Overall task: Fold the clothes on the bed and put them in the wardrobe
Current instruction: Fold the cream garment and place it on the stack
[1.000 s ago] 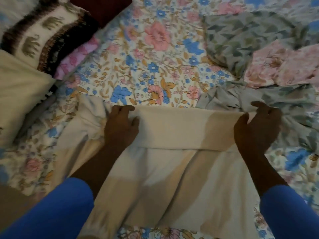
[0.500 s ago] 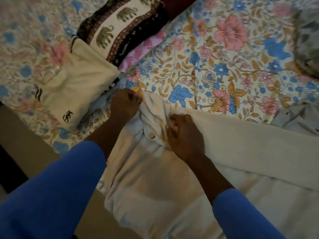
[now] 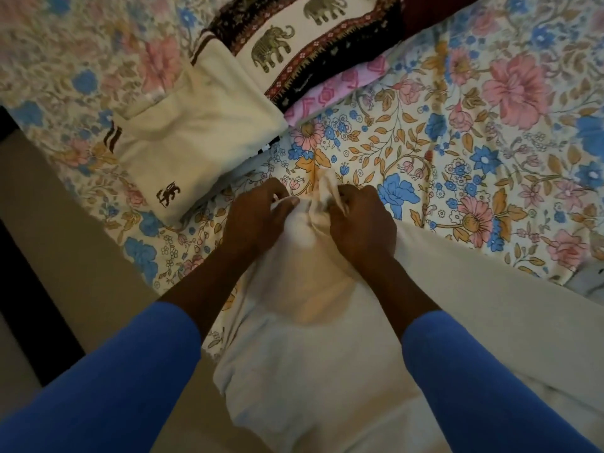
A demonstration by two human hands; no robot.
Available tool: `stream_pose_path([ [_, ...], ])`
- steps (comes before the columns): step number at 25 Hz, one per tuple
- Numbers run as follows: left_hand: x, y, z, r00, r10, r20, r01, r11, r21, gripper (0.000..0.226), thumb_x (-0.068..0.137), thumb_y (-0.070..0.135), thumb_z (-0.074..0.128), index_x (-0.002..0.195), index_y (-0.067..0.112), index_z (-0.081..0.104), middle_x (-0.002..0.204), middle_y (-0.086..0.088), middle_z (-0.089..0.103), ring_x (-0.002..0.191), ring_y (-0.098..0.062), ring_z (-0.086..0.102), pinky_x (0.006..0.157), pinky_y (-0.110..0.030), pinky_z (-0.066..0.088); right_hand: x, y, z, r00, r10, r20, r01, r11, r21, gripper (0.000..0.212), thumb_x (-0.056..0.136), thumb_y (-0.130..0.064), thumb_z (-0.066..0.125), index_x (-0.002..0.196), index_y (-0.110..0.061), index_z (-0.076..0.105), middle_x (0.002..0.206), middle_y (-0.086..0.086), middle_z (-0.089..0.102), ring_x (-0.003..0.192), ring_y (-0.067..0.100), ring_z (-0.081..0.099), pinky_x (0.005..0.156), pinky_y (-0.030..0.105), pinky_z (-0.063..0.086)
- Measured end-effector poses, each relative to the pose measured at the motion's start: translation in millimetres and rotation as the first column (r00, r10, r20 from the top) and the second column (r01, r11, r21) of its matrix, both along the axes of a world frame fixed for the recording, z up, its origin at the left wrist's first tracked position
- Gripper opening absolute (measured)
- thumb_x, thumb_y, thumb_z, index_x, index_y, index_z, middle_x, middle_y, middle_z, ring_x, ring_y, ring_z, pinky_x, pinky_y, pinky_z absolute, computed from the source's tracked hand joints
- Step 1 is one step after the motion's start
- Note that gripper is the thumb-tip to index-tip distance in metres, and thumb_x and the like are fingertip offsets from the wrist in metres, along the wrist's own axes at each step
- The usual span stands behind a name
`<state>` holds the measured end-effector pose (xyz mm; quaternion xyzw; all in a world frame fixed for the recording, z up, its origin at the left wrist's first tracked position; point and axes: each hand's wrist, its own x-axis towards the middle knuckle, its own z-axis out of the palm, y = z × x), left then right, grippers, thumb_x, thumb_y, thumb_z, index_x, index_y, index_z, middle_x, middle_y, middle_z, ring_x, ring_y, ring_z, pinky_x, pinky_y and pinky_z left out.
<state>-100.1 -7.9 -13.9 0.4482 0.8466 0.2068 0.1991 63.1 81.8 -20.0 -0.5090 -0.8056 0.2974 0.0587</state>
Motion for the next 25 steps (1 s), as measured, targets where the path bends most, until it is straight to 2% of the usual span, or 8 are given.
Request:
stream_pose_path([
  [3,-13,-7,-8,0.96,-0.028,-0.279,0.002,0.996,-0.094,0.02,0.098,0.042,0.064,0.107,0.024,0.06,0.11,-0.004,0.059,0.106,-0.026,0.058,0.083,-0.038,0.044,15,-18,2,0.98,-0.037,-0.195,0.056,0.994,0.096,0.048,0.096,-0.046,0.062,0.137,-0.021,0.057,0.122,0.008,0.053,0.104,0.023,0.057,0.082,0.037,0.052],
  [6,3,-12,-6,0.904,0.032,-0.426,-0.019,0.999,0.036,0.028,0.098,0.047,0.057,0.109,0.022,0.062,0.107,-0.004,0.06,0.1,-0.023,0.057,0.081,-0.036,0.042,43,-55,-5,0.974,0.204,0.098,-0.225,0.914,0.336,0.058,0.088,-0.058,0.066,0.13,-0.019,0.06,0.117,0.008,0.055,0.103,0.026,0.054,0.08,0.038,0.047],
  [10,30,-18,1,0.935,0.332,0.123,-0.346,0.931,0.113,0.044,0.102,0.057,0.047,0.087,0.02,0.065,0.076,0.006,0.066,0.071,-0.015,0.065,0.063,-0.028,0.047,67,-68,-10,0.958,0.279,-0.064,-0.234,0.892,0.388,0.024,0.088,-0.015,0.075,0.111,-0.013,0.073,0.102,0.009,0.066,0.097,0.03,0.059,0.079,0.044,0.051],
  [12,38,-23,10,0.71,0.479,0.516,-0.57,0.821,0.021,0.046,0.099,0.061,0.05,0.09,0.021,0.07,0.081,0.001,0.072,0.074,-0.02,0.071,0.068,-0.036,0.059,71,-73,2,0.916,0.341,-0.213,-0.239,0.888,0.393,0.019,0.089,-0.014,0.073,0.108,-0.013,0.074,0.108,0.009,0.068,0.107,0.029,0.06,0.088,0.043,0.05],
  [14,44,-27,19,0.581,0.534,0.615,-0.634,0.77,-0.07,0.045,0.102,0.058,0.05,0.098,0.017,0.069,0.089,0.001,0.069,0.081,-0.017,0.068,0.069,-0.034,0.056,78,-83,11,0.839,0.488,-0.24,-0.379,0.841,0.386,0.016,0.092,-0.015,0.066,0.104,-0.014,0.076,0.116,0.008,0.07,0.121,0.03,0.059,0.102,0.045,0.047],
  [19,57,-22,21,0.889,0.374,0.264,-0.388,0.922,-0.002,0.05,0.092,0.069,0.058,0.115,0.025,0.064,0.098,0.013,0.062,0.088,-0.006,0.06,0.072,-0.023,0.041,107,-92,-10,0.709,0.695,-0.119,-0.636,0.703,0.319,0.025,0.083,-0.013,0.065,0.103,-0.021,0.078,0.118,-0.002,0.073,0.132,0.025,0.057,0.11,0.049,0.042],
  [23,45,15,18,0.961,0.268,0.075,-0.263,0.963,-0.063,0.057,0.09,0.075,0.054,0.106,0.023,0.068,0.092,0.009,0.065,0.088,-0.013,0.062,0.081,-0.032,0.046,113,-100,-23,0.722,0.687,-0.083,-0.634,0.705,0.317,0.038,0.082,-0.008,0.068,0.117,-0.02,0.075,0.123,-0.004,0.073,0.139,0.024,0.052,0.117,0.049,0.037],
  [25,34,37,15,0.948,0.252,0.197,-0.244,0.968,-0.062,0.054,0.092,0.065,0.06,0.092,0.012,0.073,0.084,-0.003,0.072,0.081,-0.018,0.067,0.081,-0.035,0.054,114,-104,-24,0.697,0.713,-0.078,-0.657,0.678,0.33,0.044,0.084,-0.007,0.067,0.127,-0.019,0.072,0.131,-0.003,0.07,0.142,0.027,0.049,0.118,0.05,0.036],
])
